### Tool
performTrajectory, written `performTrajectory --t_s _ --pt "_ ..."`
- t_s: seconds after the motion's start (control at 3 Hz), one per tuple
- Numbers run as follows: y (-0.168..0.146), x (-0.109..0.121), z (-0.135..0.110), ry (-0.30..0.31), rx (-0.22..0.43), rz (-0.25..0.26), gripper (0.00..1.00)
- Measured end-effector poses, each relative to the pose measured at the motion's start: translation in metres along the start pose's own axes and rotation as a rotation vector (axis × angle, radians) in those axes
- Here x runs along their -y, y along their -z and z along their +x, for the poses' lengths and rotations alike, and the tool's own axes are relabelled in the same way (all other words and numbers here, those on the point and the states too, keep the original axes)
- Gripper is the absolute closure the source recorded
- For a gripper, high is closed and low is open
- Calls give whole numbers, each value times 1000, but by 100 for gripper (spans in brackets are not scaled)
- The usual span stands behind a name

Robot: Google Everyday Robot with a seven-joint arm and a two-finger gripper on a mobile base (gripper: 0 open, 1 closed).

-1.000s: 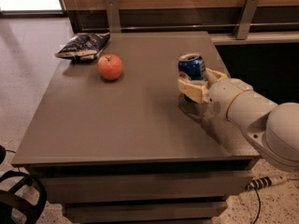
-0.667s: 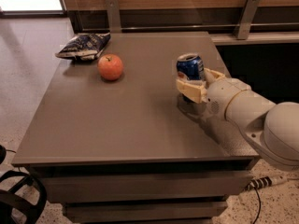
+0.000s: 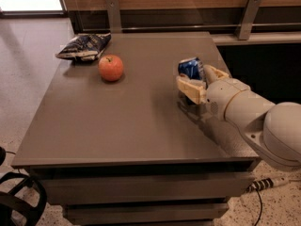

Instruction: Place pepsi can upright

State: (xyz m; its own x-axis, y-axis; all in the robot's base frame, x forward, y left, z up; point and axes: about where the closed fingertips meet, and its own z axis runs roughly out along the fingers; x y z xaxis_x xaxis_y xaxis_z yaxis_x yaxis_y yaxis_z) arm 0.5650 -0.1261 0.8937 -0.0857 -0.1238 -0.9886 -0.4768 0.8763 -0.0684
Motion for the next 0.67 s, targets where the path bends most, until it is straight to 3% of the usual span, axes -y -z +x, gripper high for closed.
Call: performTrajectory --t_s 0.33,0.67 --pt "0 -1 -1 1 0 -1 0" --pt "0 -1 -1 1 0 -1 0"
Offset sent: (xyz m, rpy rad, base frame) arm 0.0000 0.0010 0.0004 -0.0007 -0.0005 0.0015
